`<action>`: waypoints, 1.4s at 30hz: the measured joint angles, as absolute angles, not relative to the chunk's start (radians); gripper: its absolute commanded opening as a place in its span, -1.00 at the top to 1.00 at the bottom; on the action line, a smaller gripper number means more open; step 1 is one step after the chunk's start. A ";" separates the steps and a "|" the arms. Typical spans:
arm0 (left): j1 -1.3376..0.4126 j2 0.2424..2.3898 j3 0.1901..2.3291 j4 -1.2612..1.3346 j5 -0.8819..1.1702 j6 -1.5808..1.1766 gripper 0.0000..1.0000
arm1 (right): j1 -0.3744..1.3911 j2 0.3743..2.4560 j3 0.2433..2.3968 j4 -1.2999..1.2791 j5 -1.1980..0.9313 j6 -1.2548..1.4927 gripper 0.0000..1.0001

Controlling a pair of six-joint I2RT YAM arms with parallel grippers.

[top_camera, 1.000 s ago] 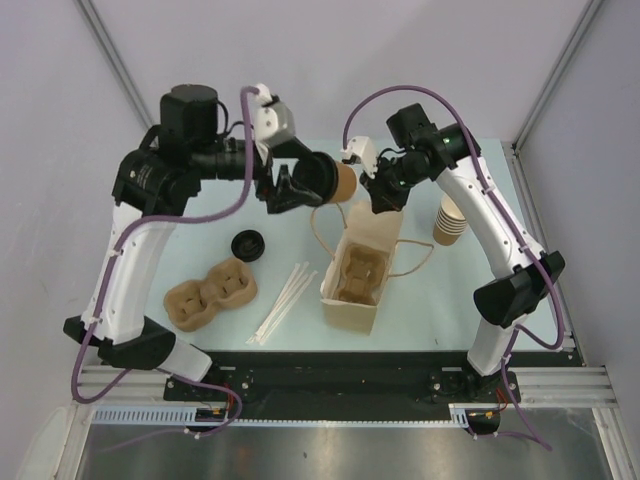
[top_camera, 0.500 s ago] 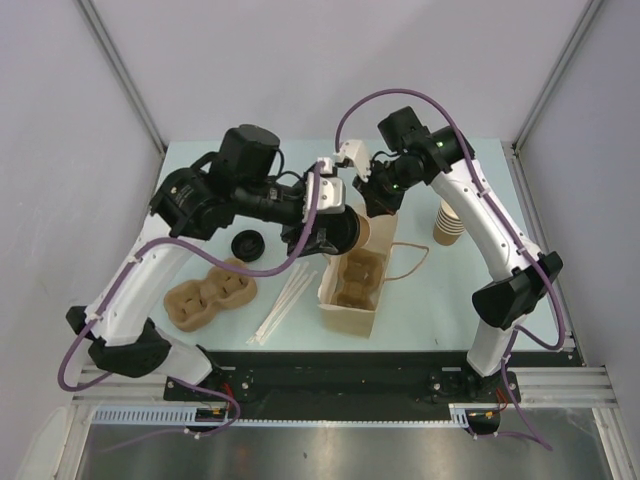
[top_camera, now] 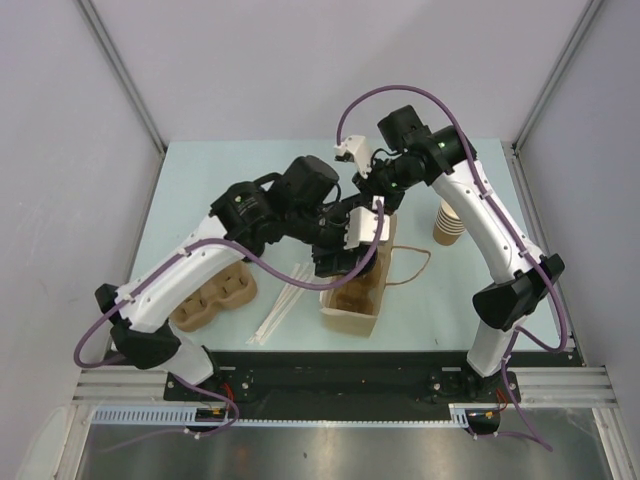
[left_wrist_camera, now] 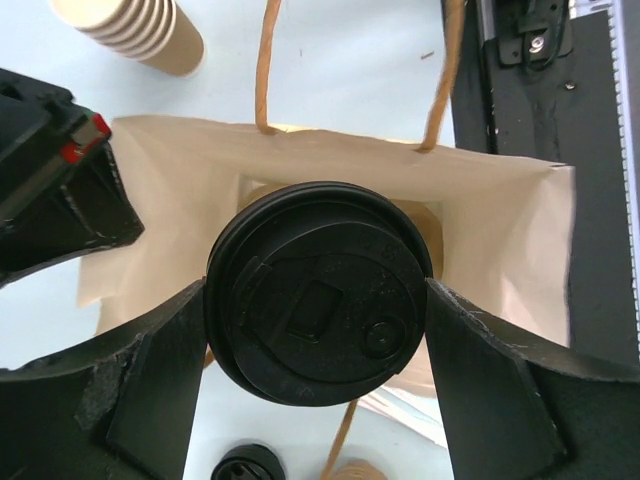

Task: Pack the takeout coffee

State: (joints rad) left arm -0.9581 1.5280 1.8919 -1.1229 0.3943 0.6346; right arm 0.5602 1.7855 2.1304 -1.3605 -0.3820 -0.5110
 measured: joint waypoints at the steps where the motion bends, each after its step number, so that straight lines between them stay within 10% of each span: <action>1: -0.960 1.536 1.887 -1.121 0.384 0.630 0.61 | 0.561 1.785 2.130 -1.361 -0.382 -0.507 1.00; 27: -0.878 1.702 1.709 -1.018 0.299 0.579 0.68 | 0.428 1.725 1.957 -1.346 -0.587 -0.473 0.98; 36: -0.847 1.657 1.709 -1.057 0.376 0.661 0.68 | 0.427 1.605 1.911 -1.341 -0.662 -0.490 -0.40; 42: -0.859 1.629 1.709 -1.089 0.419 0.701 0.69 | 0.406 1.595 1.961 -1.354 -0.649 -0.508 -0.72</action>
State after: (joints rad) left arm -0.8593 1.6287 1.7088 -1.0889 0.4191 0.7010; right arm 0.4061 1.5951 1.9606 -1.3540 -0.6491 -0.5083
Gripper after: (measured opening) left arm 0.828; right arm 0.812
